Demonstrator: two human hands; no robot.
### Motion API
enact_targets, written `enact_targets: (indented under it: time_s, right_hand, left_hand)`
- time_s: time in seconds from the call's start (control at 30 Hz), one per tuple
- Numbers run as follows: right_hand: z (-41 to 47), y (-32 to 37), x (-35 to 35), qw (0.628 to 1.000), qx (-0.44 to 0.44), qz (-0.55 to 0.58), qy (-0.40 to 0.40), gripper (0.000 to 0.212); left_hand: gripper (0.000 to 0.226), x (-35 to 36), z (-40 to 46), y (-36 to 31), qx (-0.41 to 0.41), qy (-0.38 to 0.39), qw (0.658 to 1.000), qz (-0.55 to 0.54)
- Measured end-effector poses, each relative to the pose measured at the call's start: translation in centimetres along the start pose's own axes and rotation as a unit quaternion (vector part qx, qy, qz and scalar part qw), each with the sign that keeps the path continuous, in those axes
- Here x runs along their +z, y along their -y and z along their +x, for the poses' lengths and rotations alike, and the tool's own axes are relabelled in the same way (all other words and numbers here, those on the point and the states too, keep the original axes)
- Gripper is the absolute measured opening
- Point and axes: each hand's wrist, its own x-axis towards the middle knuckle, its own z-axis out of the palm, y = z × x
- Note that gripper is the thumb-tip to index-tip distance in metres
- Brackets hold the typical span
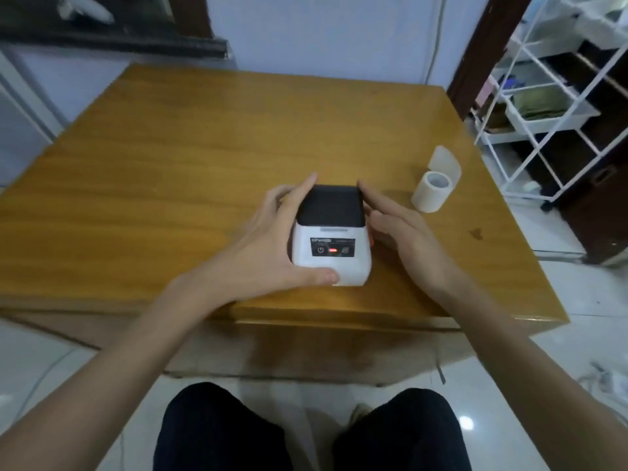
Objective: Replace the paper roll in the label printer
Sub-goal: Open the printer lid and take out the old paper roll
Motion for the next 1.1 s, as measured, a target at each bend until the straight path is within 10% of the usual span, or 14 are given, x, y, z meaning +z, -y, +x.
enact_targets:
  time_s: [0.73,1.1]
  right_hand:
    - [-1.5,-0.6,-1.0,0.990,-0.046,-0.024,0.130,0.086]
    - [-1.3,0.2,-0.7,0.998,-0.018,0.001,0.058,0.052]
  left_hand:
    - [0.131,0.0,-1.5,-0.9,-0.042,-0.019,0.997,-0.056]
    - [0.128,-0.3,-1.7,-1.6,-0.041,-0.030,0.997,-0.052]
